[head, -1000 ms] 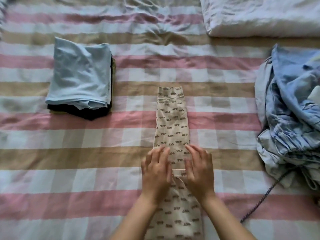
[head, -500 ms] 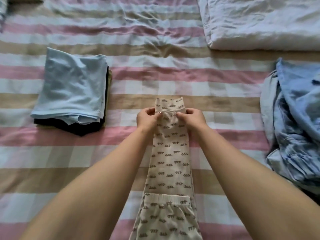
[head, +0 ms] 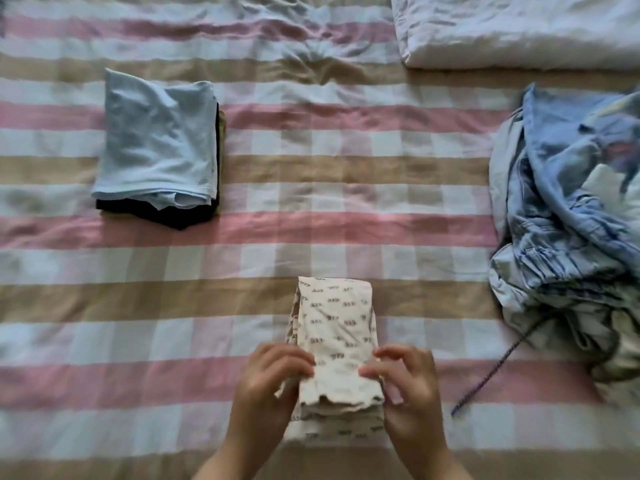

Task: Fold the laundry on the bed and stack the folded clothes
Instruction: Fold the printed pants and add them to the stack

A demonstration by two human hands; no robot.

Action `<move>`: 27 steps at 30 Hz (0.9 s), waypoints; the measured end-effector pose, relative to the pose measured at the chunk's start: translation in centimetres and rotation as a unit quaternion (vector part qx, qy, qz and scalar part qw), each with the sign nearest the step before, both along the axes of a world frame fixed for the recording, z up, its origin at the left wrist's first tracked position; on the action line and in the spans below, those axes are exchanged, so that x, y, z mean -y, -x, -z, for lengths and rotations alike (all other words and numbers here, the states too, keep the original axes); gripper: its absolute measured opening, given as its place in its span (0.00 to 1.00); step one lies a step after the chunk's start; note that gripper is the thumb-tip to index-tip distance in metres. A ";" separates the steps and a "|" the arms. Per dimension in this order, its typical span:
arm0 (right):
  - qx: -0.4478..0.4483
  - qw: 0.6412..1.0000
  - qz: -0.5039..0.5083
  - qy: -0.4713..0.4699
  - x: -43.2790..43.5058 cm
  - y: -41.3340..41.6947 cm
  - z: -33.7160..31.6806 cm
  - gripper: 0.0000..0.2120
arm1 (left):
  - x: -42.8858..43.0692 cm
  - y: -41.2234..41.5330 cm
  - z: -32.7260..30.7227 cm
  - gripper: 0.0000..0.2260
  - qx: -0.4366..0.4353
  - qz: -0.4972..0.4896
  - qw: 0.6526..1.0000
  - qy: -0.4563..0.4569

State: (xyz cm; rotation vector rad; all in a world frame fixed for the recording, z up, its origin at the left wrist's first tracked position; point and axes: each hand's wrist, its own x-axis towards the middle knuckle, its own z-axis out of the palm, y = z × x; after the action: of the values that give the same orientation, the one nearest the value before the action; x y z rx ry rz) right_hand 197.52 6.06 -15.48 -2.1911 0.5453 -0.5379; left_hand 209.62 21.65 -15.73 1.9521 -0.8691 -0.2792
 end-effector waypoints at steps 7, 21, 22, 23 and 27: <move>-0.118 0.991 0.002 0.065 -2.8 3.9 4.4 0.13 | -1.9 4.3 3.8 0.09 0.107 -0.018 0.985 -0.134; -0.207 0.970 0.123 0.021 -3.1 -1.6 6.1 0.27 | 2.7 3.4 6.0 0.26 -0.007 -0.133 0.957 -0.256; -0.216 0.961 0.168 -0.037 -3.4 -1.0 5.7 0.27 | 2.2 3.7 5.7 0.28 -0.065 -0.179 0.948 -0.256; -0.236 0.945 0.202 -0.100 -3.8 -0.5 5.5 0.27 | 1.8 4.0 5.5 0.29 -0.123 -0.213 0.934 -0.257; -0.263 0.887 0.249 -0.288 -4.1 -0.2 5.0 0.17 | 1.4 3.7 4.7 0.16 -0.303 -0.257 0.894 -0.207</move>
State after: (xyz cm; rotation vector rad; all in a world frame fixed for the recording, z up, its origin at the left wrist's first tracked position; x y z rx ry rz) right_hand 197.76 10.19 -20.46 -1.5876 1.3874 0.0047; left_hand 205.91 20.26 -20.39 2.2013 0.1375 -0.7506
